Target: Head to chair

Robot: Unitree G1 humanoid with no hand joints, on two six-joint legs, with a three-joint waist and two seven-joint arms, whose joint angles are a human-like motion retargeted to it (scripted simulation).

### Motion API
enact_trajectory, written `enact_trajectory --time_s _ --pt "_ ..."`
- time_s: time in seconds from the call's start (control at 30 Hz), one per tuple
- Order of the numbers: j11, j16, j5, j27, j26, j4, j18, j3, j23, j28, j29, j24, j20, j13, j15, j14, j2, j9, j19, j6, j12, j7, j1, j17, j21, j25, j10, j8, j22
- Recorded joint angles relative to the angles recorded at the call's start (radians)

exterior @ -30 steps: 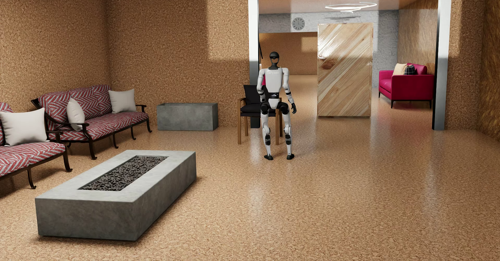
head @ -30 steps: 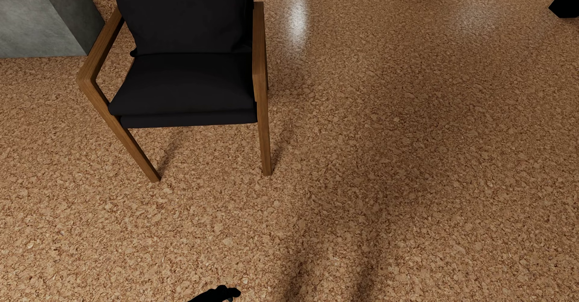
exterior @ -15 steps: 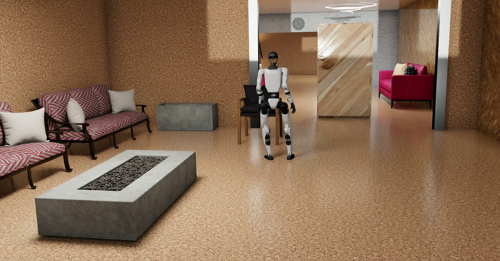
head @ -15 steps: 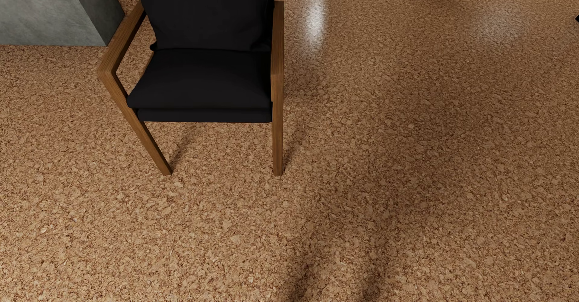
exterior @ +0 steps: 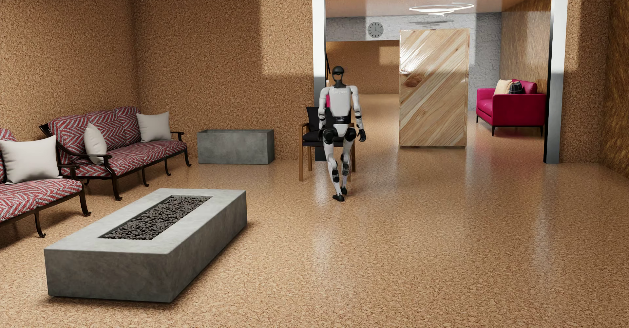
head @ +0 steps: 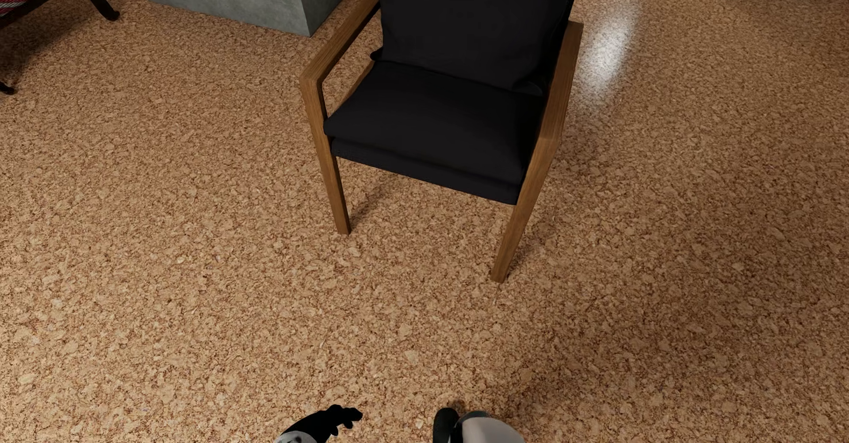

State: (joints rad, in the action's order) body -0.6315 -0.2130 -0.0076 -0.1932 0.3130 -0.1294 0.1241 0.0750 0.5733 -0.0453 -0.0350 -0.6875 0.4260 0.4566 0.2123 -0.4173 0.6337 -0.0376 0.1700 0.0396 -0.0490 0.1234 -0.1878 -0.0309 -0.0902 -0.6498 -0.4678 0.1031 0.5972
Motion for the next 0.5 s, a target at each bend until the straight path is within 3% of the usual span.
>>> enact_trajectory --time_s 0.03,0.07,0.1,0.17,0.27,0.3,0.33,0.37,0.43,0.5 --pt "0.082 0.009 -0.014 -0.008 -0.001 -0.015 0.002 -0.004 0.007 0.007 0.004 0.005 0.004 0.0 -0.038 -0.006 -0.02 0.003 0.019 0.001 0.016 -0.019 0.012 -0.007 0.006 -0.004 0.008 0.068 0.004" --pt "0.138 0.019 -0.032 -0.015 -0.002 -0.029 0.004 -0.008 0.016 0.014 0.007 0.015 0.008 0.0 -0.073 -0.008 -0.048 0.007 -0.073 0.003 0.033 -0.04 0.025 -0.015 0.015 -0.01 0.015 0.141 0.017" --pt "0.162 0.029 -0.045 -0.021 -0.001 -0.043 0.005 -0.01 0.025 0.021 0.01 0.028 0.01 0.001 -0.049 -0.017 -0.083 0.011 -0.201 0.004 0.049 -0.062 0.037 -0.023 0.022 -0.016 0.008 0.182 0.038" --pt "0.183 0.042 -0.046 -0.039 0.013 -0.041 0.003 -0.009 0.05 0.055 0.008 0.059 -0.01 -0.017 -0.042 -0.011 -0.124 0.014 -0.307 0.002 0.053 -0.083 0.046 -0.025 0.016 -0.012 -0.038 0.206 0.082" --pt "0.194 0.033 -0.05 -0.055 0.029 -0.02 -0.023 -0.005 0.061 0.09 -0.021 0.085 -0.016 -0.055 -0.006 0.092 -0.192 0.009 -0.308 -0.008 0.018 -0.07 0.018 -0.014 -0.013 -0.004 -0.189 0.233 0.152" --pt "0.212 0.014 -0.048 -0.036 0.029 -0.008 -0.078 -0.003 0.046 0.066 -0.028 0.084 0.004 -0.059 0.001 0.148 -0.219 0.008 -0.304 -0.011 0.013 -0.079 -0.009 -0.01 -0.011 -0.004 -0.258 0.248 0.177" --pt "0.226 -0.007 -0.044 -0.013 0.033 0.003 -0.175 -0.001 0.027 0.038 -0.034 0.085 0.016 -0.063 0.008 0.208 -0.241 0.006 -0.302 -0.014 0.006 -0.092 -0.048 -0.006 -0.006 -0.001 -0.345 0.261 0.195" --pt "0.225 -0.028 -0.04 -0.004 0.041 0.025 -0.355 0.002 0.011 0.021 -0.039 0.087 0.012 -0.08 0.02 0.229 -0.255 0.003 -0.301 -0.017 -0.014 -0.102 -0.092 0.002 0.003 0.004 -0.442 0.271 0.194" --pt "0.206 -0.052 -0.044 0.019 0.054 0.054 -0.372 0.019 -0.021 0.045 -0.048 0.104 -0.02 -0.096 0.047 0.226 -0.269 -0.007 -0.293 -0.028 -0.049 -0.061 -0.204 0.007 0.007 0.016 -0.646 0.295 0.191" --pt "0.202 -0.049 -0.041 0.027 0.06 0.189 -0.381 0.014 -0.045 0.08 -0.064 0.127 -0.048 -0.12 0.061 0.206 -0.282 -0.015 -0.281 -0.04 -0.08 -0.035 -0.285 0.008 0.006 0.019 -0.726 0.289 0.201"
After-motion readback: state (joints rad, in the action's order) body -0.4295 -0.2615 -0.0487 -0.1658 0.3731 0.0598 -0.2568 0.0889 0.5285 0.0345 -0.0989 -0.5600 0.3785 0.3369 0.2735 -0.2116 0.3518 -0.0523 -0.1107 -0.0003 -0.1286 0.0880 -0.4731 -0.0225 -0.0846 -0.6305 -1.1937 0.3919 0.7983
